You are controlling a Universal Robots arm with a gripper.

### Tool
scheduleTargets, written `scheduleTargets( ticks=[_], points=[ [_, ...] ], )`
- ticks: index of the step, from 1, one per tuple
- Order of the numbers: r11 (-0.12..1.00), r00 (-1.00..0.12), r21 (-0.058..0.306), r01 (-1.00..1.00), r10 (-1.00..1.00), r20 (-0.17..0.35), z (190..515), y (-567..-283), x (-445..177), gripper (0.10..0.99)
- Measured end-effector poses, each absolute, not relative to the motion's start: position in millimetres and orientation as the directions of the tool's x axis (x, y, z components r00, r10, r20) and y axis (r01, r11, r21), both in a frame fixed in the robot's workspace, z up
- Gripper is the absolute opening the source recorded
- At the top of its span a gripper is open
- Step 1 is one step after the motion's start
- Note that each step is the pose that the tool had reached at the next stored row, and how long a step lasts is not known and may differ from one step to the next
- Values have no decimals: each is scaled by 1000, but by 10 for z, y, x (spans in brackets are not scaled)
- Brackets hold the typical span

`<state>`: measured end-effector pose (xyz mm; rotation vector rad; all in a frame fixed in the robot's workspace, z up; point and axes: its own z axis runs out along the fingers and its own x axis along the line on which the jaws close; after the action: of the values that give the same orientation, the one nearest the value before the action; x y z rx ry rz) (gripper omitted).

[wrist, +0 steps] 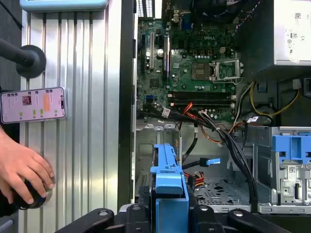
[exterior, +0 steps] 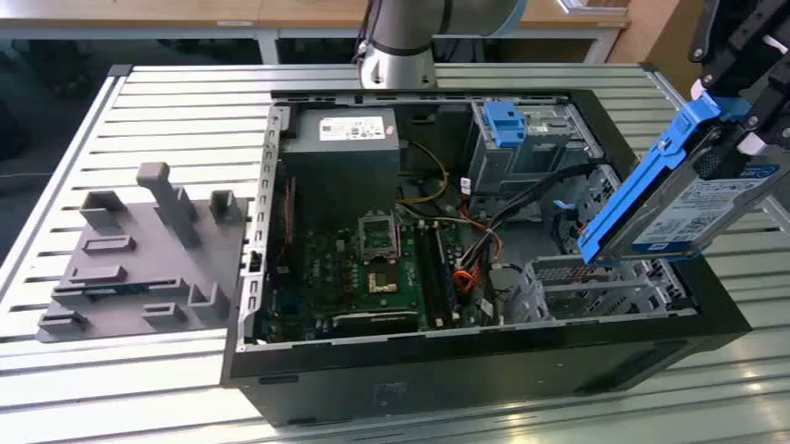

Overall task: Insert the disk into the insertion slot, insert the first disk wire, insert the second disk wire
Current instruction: 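Insert the disk into the insertion slot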

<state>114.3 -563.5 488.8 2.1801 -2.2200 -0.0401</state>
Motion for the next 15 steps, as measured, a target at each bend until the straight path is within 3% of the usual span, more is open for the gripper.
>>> scheduleTargets(
  ticks=[15],
  points=[
    [18, -18, 31, -999, -1000, 3, 4886, -5634, 1117, 365]
  ],
)
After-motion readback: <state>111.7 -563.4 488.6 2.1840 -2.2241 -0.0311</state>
